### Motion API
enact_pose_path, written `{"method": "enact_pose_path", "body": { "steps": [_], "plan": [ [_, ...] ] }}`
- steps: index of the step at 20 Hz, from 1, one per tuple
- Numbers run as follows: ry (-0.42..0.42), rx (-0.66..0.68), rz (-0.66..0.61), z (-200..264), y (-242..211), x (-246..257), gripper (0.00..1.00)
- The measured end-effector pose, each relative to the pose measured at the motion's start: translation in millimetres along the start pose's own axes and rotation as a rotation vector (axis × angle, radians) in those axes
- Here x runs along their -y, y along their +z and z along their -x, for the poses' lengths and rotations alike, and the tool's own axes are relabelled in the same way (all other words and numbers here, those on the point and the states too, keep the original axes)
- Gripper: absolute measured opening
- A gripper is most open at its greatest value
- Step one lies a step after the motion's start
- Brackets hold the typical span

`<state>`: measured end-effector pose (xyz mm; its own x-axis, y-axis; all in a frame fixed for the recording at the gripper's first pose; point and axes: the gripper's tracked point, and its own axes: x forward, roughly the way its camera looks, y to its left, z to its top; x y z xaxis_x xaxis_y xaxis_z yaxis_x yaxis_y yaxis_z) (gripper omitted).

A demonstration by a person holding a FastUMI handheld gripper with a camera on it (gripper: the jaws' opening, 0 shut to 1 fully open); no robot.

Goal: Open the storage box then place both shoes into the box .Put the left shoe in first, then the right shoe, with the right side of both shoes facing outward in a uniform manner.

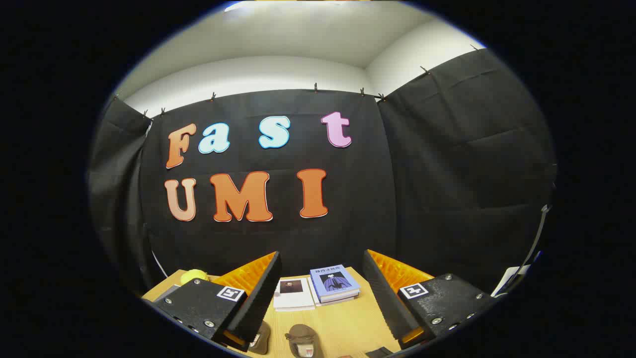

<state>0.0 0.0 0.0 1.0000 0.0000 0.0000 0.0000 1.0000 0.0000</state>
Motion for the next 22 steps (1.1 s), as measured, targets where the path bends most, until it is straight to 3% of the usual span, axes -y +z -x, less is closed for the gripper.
{"method": "enact_pose_path", "body": {
  "steps": [22],
  "plan": [
    [0.03,-0.028,0.008,-1,-11,-10,0.98]
  ]
}}
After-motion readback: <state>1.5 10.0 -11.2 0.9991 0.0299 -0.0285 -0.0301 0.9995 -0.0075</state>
